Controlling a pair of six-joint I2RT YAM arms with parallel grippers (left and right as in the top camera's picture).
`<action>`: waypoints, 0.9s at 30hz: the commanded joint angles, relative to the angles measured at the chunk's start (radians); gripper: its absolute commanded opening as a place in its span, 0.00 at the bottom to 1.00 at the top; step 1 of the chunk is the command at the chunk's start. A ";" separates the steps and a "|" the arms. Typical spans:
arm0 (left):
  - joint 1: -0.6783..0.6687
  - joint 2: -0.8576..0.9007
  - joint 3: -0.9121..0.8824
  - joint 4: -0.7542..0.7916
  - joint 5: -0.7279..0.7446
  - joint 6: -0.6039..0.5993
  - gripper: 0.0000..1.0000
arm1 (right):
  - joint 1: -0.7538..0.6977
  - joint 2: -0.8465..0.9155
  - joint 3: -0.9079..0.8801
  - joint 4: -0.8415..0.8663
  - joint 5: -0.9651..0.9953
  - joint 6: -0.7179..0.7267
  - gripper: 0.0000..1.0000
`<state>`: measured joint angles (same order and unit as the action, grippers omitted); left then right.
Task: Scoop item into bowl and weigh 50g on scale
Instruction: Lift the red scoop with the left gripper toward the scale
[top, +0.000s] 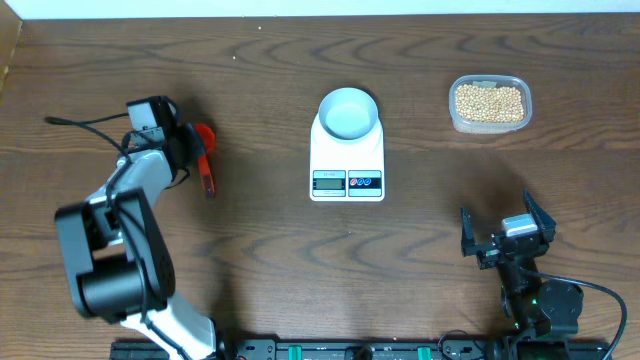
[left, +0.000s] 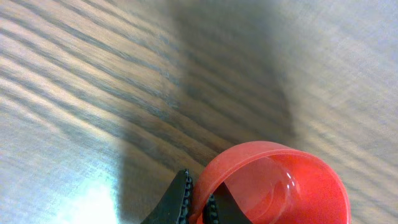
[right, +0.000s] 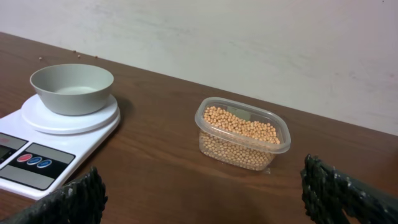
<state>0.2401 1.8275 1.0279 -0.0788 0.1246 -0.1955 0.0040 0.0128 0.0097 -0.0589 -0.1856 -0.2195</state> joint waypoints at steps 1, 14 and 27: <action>-0.002 -0.138 0.011 -0.029 -0.005 -0.171 0.07 | 0.011 -0.003 -0.004 0.000 0.003 -0.006 0.99; -0.116 -0.470 0.010 -0.202 0.272 -0.888 0.07 | 0.011 -0.003 -0.004 0.000 0.003 -0.006 0.99; -0.371 -0.469 0.010 -0.306 0.272 -1.128 0.07 | 0.011 -0.003 -0.004 0.000 0.003 -0.006 0.99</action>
<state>-0.0887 1.3632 1.0283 -0.3794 0.3878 -1.2438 0.0040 0.0128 0.0097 -0.0589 -0.1856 -0.2195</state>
